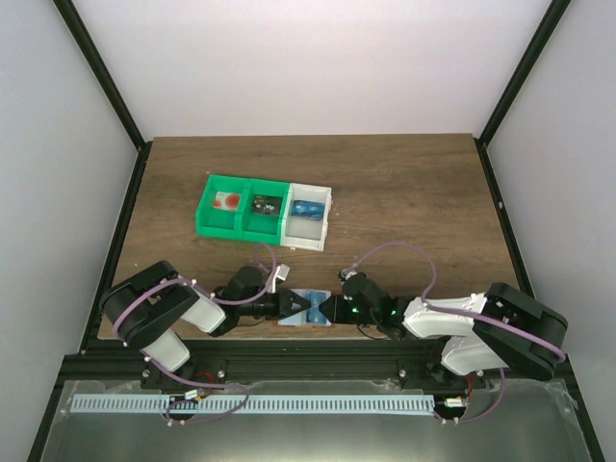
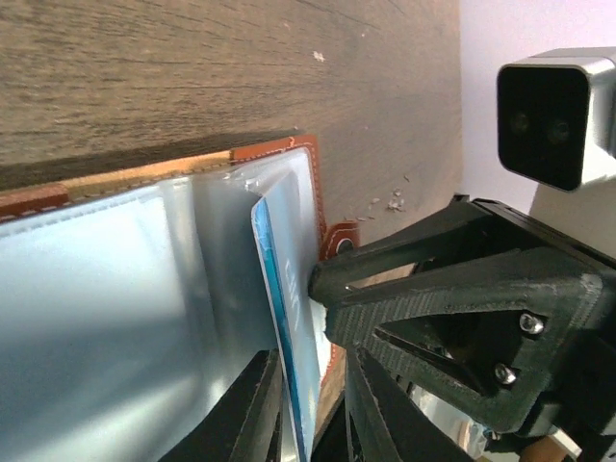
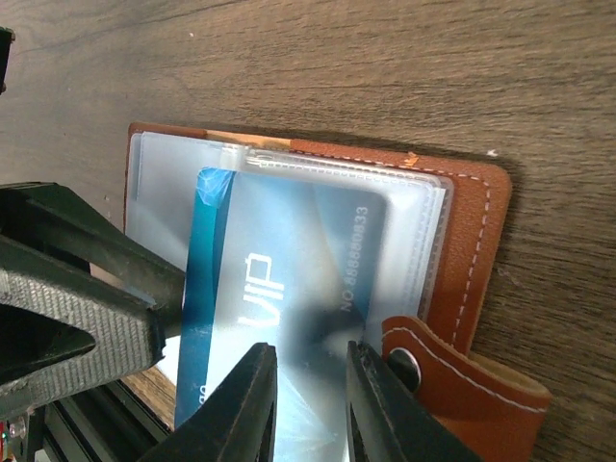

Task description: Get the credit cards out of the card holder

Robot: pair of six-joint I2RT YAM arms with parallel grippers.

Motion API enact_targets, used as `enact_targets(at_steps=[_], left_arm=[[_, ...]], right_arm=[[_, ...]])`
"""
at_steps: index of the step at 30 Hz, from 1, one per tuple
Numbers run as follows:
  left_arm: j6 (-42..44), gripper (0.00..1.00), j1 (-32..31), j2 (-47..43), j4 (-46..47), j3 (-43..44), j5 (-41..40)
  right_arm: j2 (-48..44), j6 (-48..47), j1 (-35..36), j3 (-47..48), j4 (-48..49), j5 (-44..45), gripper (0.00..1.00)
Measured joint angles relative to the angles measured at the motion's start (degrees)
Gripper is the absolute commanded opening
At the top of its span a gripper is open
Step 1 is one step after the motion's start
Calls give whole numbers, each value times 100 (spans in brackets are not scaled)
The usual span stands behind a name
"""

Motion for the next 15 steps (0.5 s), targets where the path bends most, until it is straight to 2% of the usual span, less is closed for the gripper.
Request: enact_targets(at_steps=[6,15], left_arm=[[-216,16,-4,133,507,-118,96],[-284,7,-4,273,520,-116,98]], right_arm=[[37,22,0,-7,79,-37,22],[50,24,0,-11,109,-50,22]])
